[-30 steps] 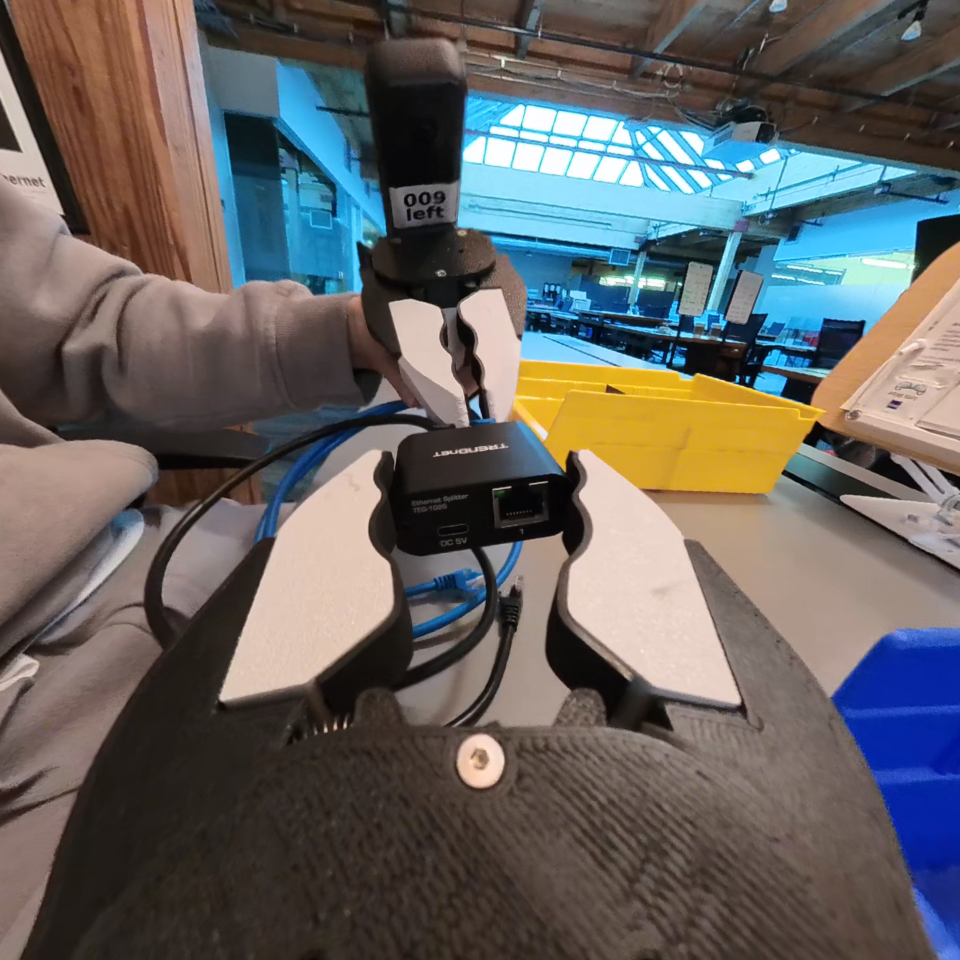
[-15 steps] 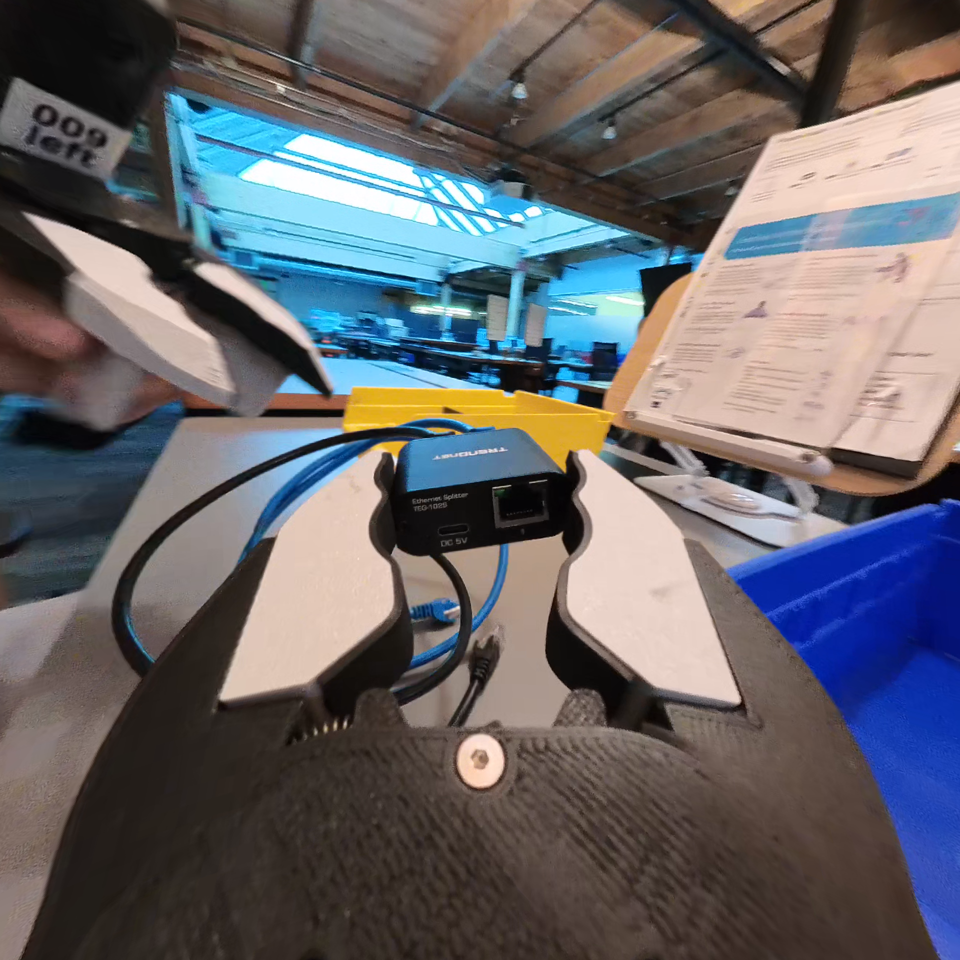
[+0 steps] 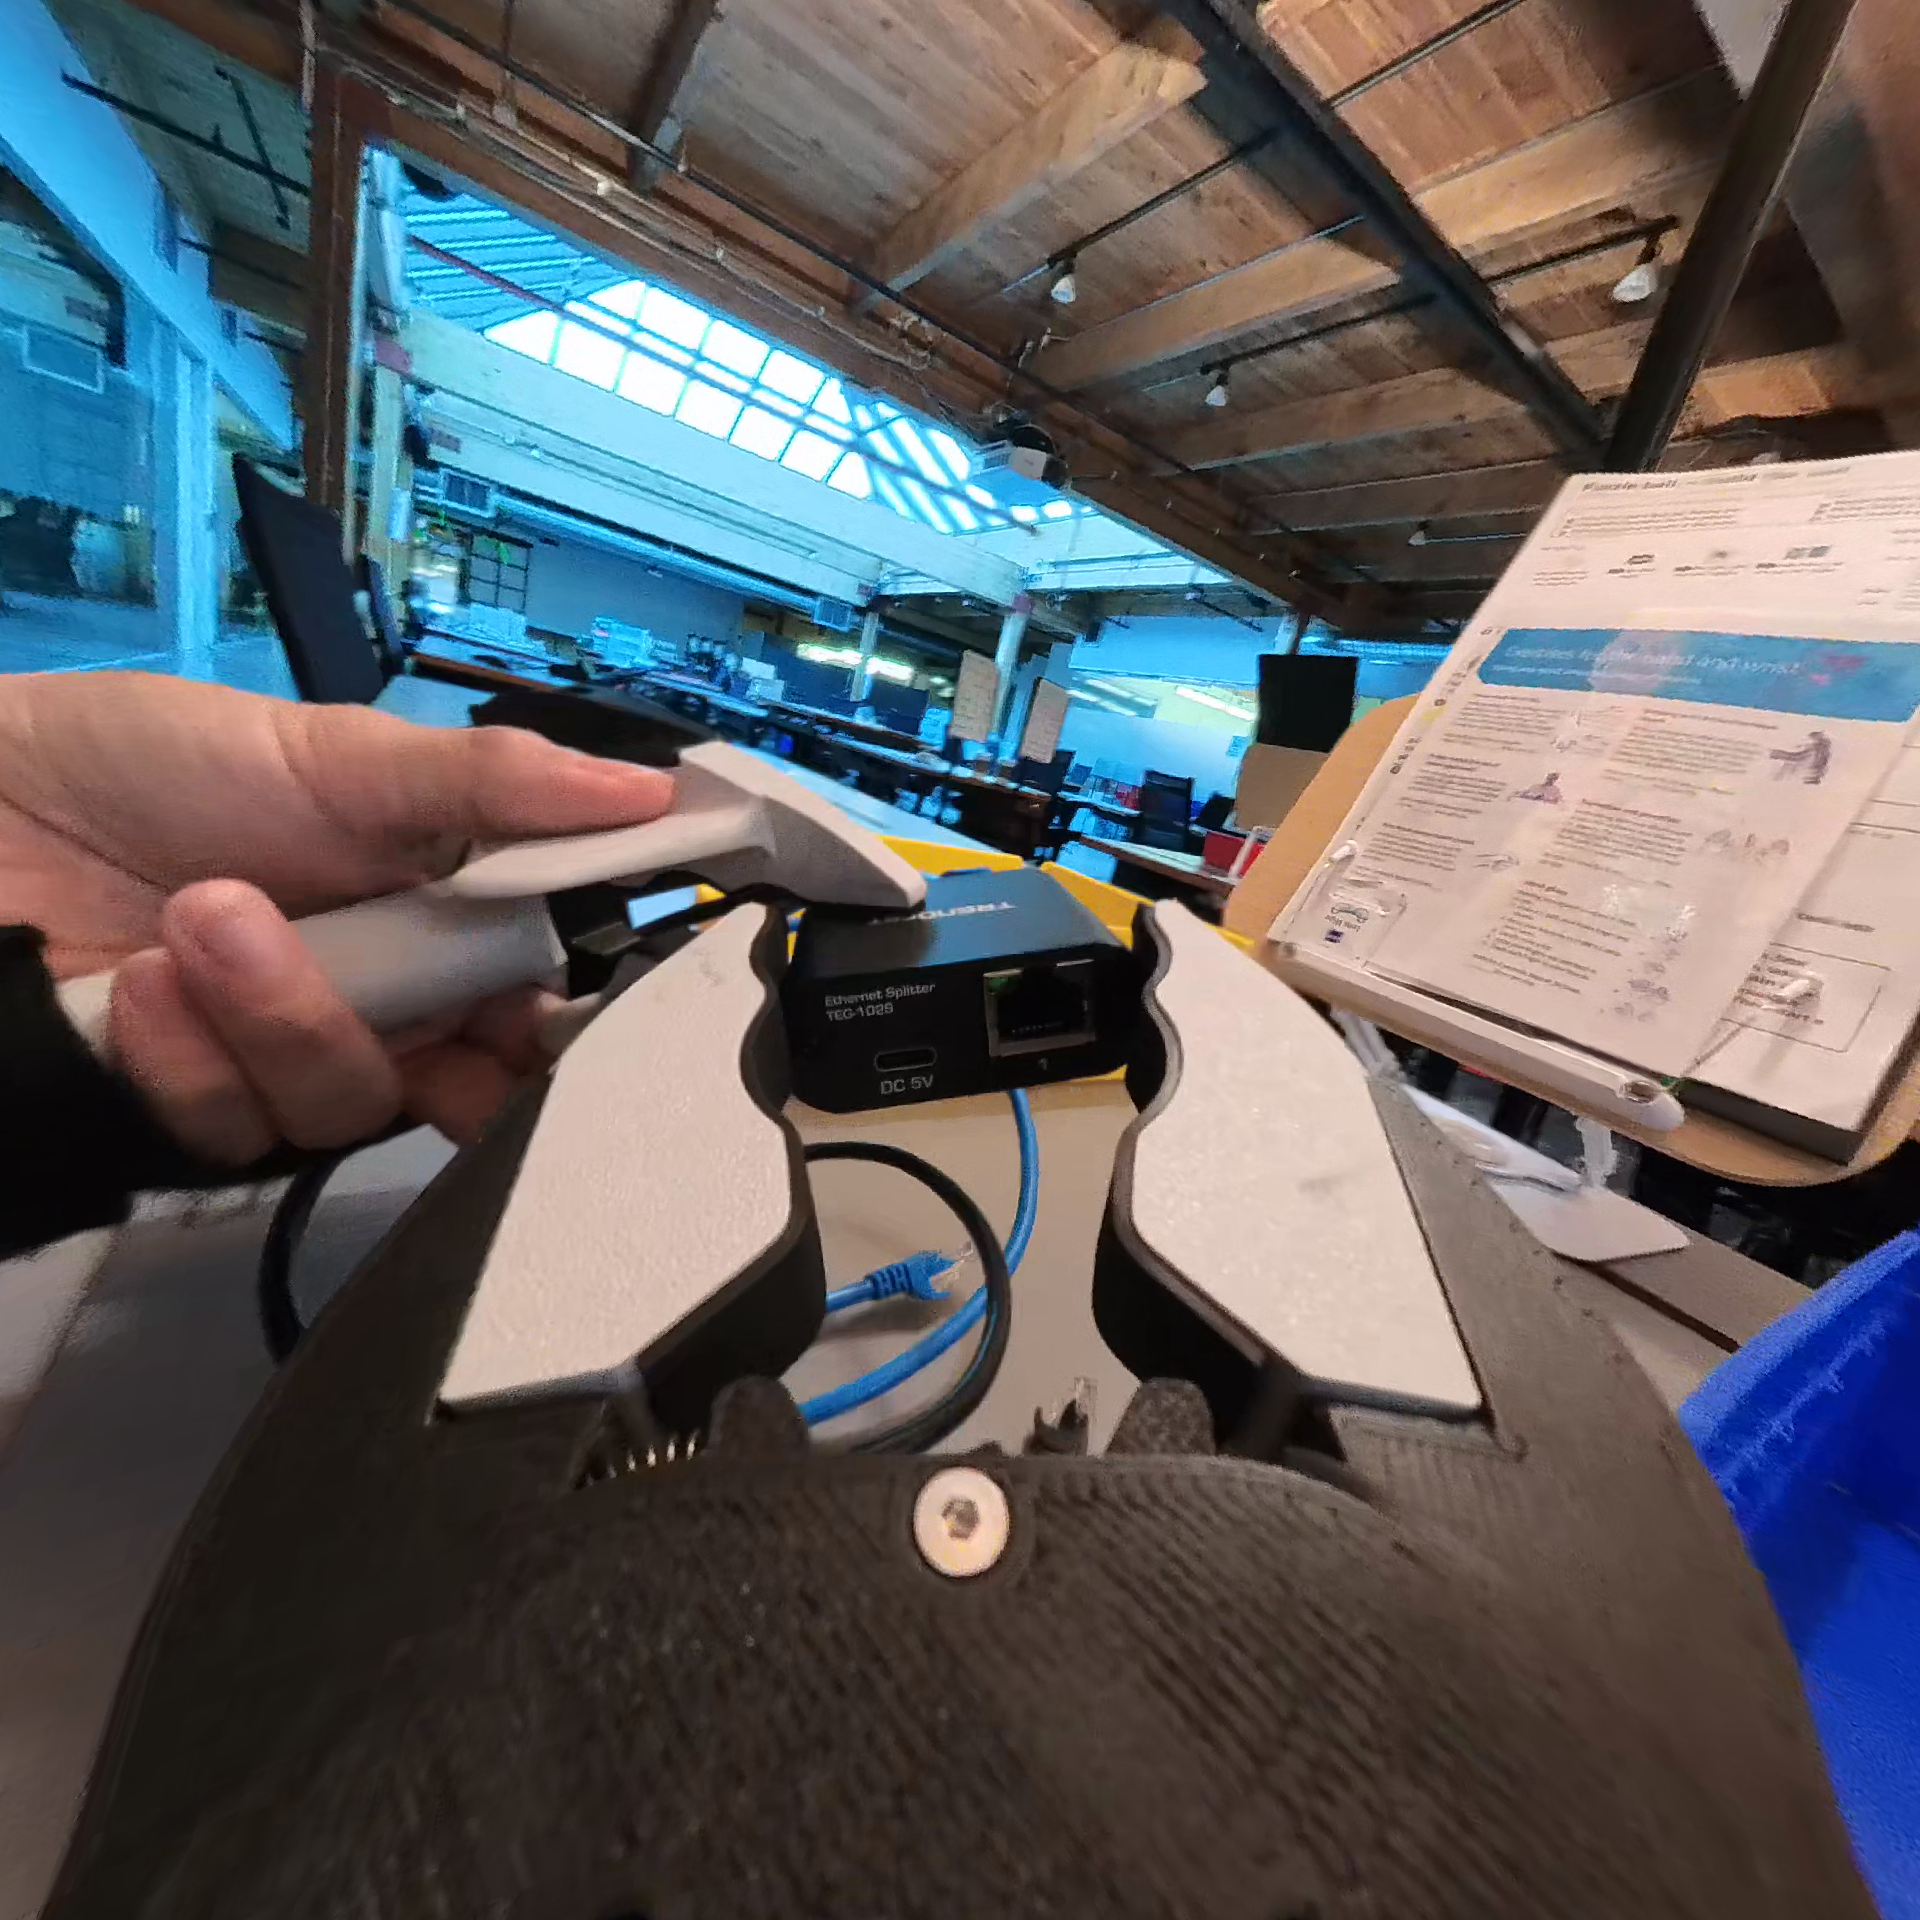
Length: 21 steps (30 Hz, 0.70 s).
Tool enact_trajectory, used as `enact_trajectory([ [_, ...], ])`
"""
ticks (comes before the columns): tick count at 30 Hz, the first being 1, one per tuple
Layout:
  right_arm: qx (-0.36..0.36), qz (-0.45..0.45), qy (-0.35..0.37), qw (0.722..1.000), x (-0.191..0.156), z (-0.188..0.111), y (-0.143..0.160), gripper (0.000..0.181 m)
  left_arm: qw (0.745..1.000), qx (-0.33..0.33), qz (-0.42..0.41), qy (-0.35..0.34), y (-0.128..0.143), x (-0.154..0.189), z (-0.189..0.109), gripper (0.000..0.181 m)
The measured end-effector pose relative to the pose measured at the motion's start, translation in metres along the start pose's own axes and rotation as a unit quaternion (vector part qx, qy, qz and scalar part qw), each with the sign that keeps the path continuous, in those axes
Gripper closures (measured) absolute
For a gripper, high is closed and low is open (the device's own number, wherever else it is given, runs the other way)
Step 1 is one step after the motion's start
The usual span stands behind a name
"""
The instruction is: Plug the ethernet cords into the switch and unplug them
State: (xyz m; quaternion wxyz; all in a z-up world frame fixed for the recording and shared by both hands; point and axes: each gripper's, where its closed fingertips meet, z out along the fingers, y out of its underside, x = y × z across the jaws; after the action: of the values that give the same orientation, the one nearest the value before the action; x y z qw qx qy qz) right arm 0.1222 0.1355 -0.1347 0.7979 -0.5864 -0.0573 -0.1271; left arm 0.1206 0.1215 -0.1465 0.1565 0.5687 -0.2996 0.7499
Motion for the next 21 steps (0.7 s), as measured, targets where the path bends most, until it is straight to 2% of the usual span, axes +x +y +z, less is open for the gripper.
enact_trajectory([
  [3, -0.02, 0.021, -0.103, 0.994, -0.013, -0.009, -0.002, 0.117, 0.997, -0.071, 0.031, -0.012, 0.003, 0.0, -0.007, 0.159],
  [5, -0.044, 0.031, -0.161, 0.986, -0.017, -0.02, -0.005, 0.108, 0.987, -0.153, 0.05, -0.013, 0.012, 0.003, -0.014, 0.158],
  [7, -0.049, 0.017, -0.176, 0.983, -0.015, -0.028, -0.013, 0.104, 0.97, -0.23, 0.07, -0.023, 0.021, 0.004, -0.024, 0.158],
  [8, -0.048, 0.007, -0.193, 0.98, -0.019, -0.031, -0.017, 0.107, 0.961, -0.264, 0.075, -0.024, 0.025, 0.005, -0.028, 0.158],
  [11, -0.08, -0.023, -0.223, 0.971, -0.032, -0.029, -0.007, 0.109, 0.937, -0.346, 0.046, 0.016, 0.036, 0.017, -0.034, 0.158],
  [14, -0.077, -0.023, -0.259, 0.963, -0.048, -0.027, -0.002, 0.121, 0.919, -0.39, 0.06, 0.005, 0.039, 0.015, -0.035, 0.158],
  [21, -0.069, -0.003, -0.234, 0.97, -0.045, -0.022, 0.001, 0.122, 0.911, -0.409, 0.049, 0.013, 0.031, 0.011, -0.034, 0.158],
])
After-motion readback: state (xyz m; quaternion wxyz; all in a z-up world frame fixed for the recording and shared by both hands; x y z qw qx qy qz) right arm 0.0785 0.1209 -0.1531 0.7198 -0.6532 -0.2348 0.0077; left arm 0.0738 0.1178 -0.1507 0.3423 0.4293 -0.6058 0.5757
